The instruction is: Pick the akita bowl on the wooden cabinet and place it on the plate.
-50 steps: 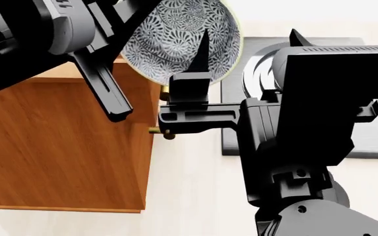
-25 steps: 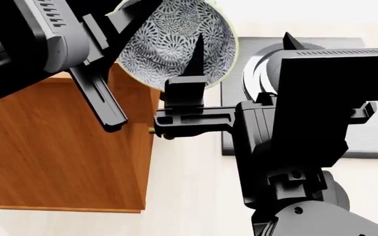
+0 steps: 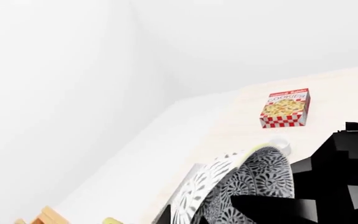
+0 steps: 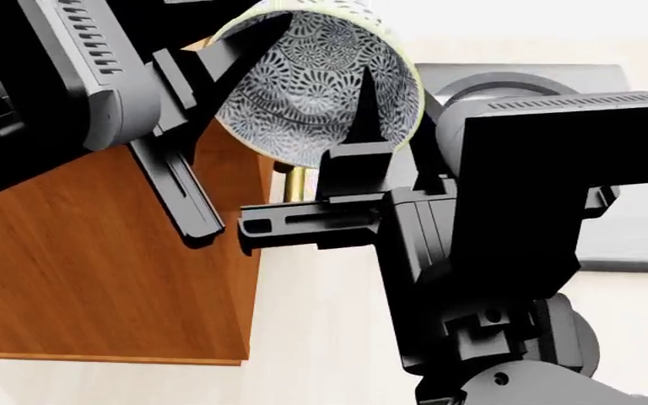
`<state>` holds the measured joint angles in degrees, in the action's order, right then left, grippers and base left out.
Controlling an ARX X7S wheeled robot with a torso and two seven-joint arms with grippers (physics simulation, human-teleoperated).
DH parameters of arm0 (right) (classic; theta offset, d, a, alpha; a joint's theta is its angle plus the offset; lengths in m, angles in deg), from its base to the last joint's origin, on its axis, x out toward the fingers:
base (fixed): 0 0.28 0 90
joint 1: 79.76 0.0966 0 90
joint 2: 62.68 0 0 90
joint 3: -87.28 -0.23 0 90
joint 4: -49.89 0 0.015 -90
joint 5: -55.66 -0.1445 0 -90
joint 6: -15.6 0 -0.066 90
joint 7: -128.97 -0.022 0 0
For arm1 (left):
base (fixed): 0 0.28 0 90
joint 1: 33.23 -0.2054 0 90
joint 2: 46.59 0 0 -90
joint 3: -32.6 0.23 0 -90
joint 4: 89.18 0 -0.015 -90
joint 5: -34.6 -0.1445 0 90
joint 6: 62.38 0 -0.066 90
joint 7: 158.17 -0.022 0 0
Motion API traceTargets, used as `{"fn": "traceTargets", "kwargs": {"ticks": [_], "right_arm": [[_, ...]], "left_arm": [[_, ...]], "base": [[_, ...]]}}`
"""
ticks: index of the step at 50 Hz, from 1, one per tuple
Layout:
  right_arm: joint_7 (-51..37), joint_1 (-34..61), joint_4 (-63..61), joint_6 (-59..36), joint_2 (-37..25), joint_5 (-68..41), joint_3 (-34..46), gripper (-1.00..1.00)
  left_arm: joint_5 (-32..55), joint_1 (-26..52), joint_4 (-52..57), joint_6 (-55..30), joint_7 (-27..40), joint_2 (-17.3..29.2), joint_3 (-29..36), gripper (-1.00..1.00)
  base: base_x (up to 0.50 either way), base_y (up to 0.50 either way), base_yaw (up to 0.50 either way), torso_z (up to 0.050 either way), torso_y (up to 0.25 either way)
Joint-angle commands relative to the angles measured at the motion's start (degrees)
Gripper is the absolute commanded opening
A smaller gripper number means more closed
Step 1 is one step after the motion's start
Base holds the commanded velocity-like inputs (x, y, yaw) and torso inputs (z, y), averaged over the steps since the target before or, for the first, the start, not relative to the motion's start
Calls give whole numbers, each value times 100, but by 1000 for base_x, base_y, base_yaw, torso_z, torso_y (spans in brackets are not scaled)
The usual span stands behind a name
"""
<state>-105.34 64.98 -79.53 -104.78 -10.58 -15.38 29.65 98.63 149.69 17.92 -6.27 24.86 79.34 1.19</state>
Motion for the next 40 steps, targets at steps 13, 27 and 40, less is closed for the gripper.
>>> {"fn": "traceTargets", "kwargs": {"ticks": [13, 27, 40], "right_arm": [[-329, -130, 14, -168, -202, 342, -154, -100], [-351, -298, -61, -47, -378, 516, -249, -100], [-538, -895, -335, 300, -1016, 465, -687, -100]], "left_arm": [[-63, 7, 90, -176, 42, 26, 137, 100], [-152, -4, 15, -168, 85, -19, 152, 100], [-99, 19, 49, -181, 171, -31, 92, 100]], "base": [[0, 0, 0, 0, 1], [0, 0, 0, 1, 0], [0, 0, 0, 0, 1]]}}
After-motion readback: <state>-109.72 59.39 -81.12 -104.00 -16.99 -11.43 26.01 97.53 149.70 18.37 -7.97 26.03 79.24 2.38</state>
